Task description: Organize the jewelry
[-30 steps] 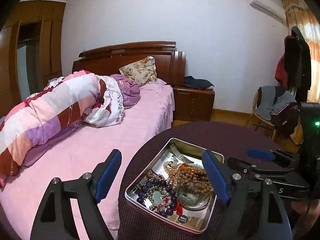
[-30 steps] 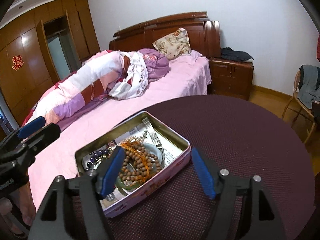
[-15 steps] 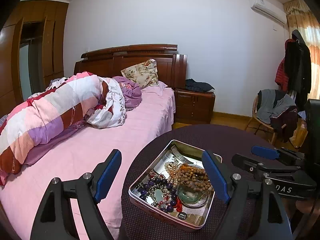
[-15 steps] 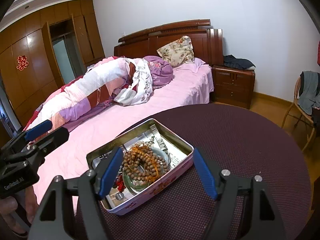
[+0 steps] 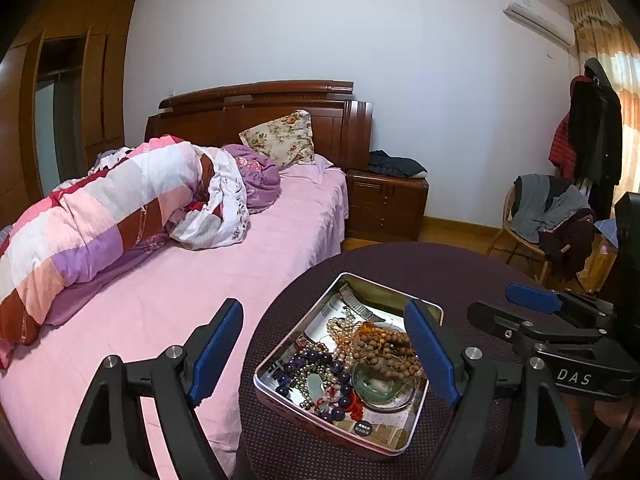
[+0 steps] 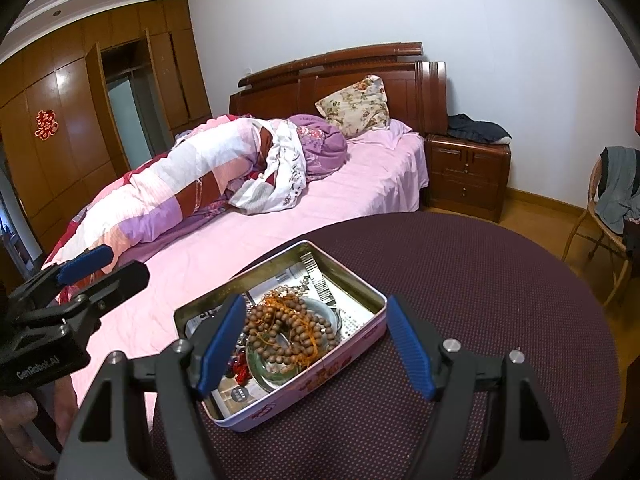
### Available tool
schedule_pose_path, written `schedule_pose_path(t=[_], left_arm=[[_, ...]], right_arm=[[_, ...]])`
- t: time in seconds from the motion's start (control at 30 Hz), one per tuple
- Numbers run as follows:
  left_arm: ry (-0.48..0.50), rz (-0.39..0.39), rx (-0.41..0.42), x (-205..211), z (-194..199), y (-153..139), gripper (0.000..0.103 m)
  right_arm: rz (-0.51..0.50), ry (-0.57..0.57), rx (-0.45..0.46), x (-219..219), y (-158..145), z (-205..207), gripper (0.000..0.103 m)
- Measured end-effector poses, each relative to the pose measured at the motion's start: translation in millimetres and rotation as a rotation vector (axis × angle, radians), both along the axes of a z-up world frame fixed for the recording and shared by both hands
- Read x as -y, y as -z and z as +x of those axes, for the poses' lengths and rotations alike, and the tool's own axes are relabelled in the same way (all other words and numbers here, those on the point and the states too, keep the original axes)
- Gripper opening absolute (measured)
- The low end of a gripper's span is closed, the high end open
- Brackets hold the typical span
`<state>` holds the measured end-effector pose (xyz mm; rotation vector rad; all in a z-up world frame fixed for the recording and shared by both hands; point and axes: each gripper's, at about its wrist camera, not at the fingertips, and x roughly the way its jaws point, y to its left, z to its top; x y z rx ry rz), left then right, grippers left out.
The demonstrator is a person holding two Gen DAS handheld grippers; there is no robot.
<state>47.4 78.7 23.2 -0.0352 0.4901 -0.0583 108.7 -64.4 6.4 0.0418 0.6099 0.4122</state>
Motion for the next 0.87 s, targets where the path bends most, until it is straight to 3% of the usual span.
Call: schedule_pose_path(t=[0.63, 0.87], left_arm=[[-0.056, 0.031, -0.033, -2.1, 5.5, 5.5, 0.083], [-0.036, 0.047, -0.031, 0.5, 3.1, 7.6, 0.083]], right_arm=[[-0.002, -0.001, 0.018, 0.0, -4.0, -3.4, 0.076], [-0.003, 0.004, 0.015, 2.1, -1.8, -5.3, 0.076]])
